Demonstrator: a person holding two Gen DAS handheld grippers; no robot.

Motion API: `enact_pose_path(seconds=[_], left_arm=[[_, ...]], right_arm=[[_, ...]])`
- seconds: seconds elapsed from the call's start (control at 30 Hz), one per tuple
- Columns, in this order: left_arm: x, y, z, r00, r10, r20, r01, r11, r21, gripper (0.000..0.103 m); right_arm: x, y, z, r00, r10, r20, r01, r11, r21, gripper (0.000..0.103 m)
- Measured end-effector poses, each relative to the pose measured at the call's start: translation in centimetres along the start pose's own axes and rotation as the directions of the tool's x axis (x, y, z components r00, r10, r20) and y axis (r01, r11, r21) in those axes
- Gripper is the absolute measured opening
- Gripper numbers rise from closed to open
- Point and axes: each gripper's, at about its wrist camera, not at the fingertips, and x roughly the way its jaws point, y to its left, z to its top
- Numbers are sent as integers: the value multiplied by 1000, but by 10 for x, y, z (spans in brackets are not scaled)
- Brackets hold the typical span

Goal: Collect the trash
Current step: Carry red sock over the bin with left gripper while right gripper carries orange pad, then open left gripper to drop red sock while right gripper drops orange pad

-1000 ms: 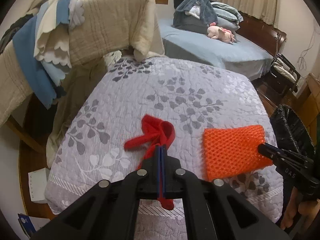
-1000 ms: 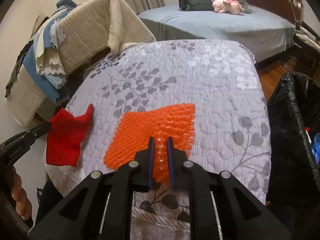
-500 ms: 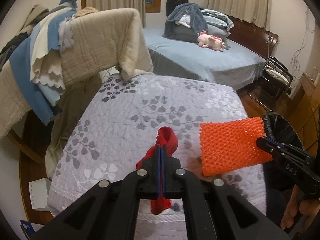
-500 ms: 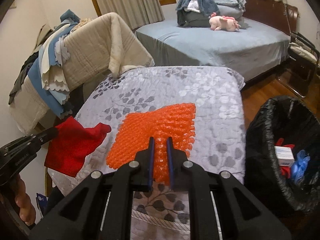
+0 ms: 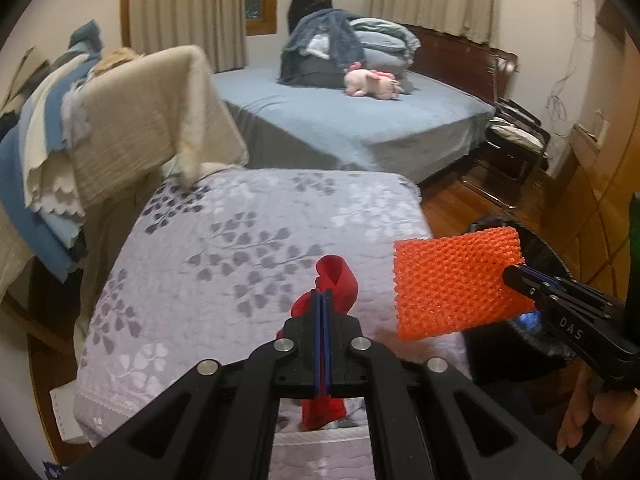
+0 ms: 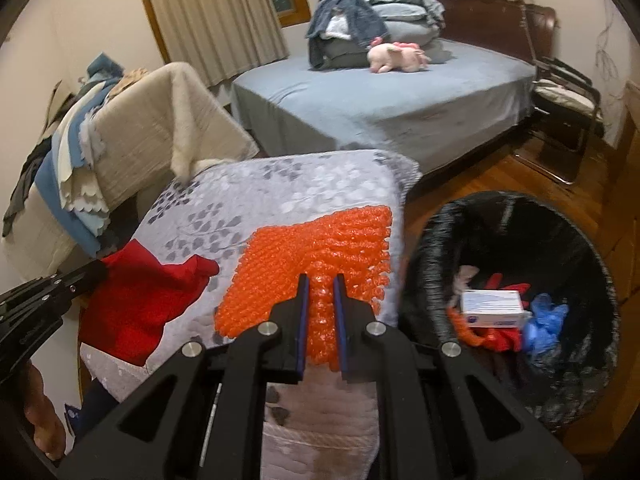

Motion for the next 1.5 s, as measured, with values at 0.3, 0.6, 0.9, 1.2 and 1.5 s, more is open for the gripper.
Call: enact_pose_path(seconds=[0.3,0.6,0.9,1.2,1.5], left_arm=[[0,-61,18,998,-57,10,57,997,59,1],[10,-127,35,994,-112,5,111,987,112,1],[20,-192,54,986,-166,10,162,974,161,1],[40,-261,74,971,-240,9,232,948,217,1],[106,-307,71,947,-311,-81,321,919,230,1]], right_arm=[[-26,-49,5,997,-66,29,65,997,36,11],[-48,-102,9,990,-130,61,125,988,86,11],[-57,-160,14,978,-195,68,185,974,134,11],[-57,-214,18,967,-246,66,227,950,213,11],[0,-263,4,958,-283,-54,286,915,285,12]])
